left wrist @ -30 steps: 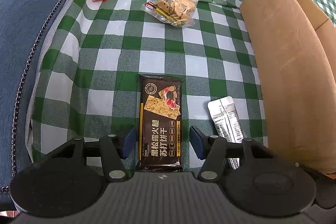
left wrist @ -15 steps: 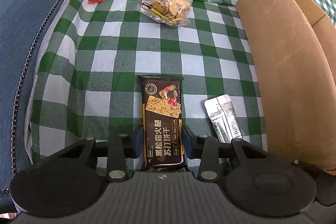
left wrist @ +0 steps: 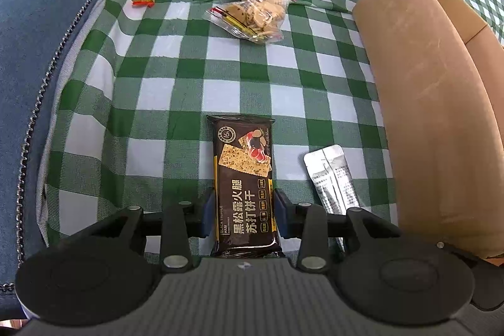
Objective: Organize snacks
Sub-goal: 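Lift the dark biscuit pack with the left tool while the right tool lifts the silver stick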
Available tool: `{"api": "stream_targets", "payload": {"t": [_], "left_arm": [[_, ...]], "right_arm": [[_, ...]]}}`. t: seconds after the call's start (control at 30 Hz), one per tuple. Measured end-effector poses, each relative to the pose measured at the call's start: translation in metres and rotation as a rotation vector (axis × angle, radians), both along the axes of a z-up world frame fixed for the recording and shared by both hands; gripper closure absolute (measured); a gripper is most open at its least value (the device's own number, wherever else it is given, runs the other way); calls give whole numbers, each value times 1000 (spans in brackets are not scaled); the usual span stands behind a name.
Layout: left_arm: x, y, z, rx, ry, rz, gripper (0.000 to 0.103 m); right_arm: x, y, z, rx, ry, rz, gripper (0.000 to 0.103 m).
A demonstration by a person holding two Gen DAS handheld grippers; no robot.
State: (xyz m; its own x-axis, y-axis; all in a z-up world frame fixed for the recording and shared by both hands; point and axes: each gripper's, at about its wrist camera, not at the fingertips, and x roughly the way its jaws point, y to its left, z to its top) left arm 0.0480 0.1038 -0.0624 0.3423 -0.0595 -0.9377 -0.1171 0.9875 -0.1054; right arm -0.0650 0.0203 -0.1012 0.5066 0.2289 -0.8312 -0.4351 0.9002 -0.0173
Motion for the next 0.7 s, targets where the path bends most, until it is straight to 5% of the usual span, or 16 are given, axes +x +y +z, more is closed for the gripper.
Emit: {"api": "stream_targets", "payload": {"t": [0.7], "left_arm": [[1,-1,-1,20,-18,-23,61]], "right_arm": [[0,0,0,0,-2,0,75]]}}
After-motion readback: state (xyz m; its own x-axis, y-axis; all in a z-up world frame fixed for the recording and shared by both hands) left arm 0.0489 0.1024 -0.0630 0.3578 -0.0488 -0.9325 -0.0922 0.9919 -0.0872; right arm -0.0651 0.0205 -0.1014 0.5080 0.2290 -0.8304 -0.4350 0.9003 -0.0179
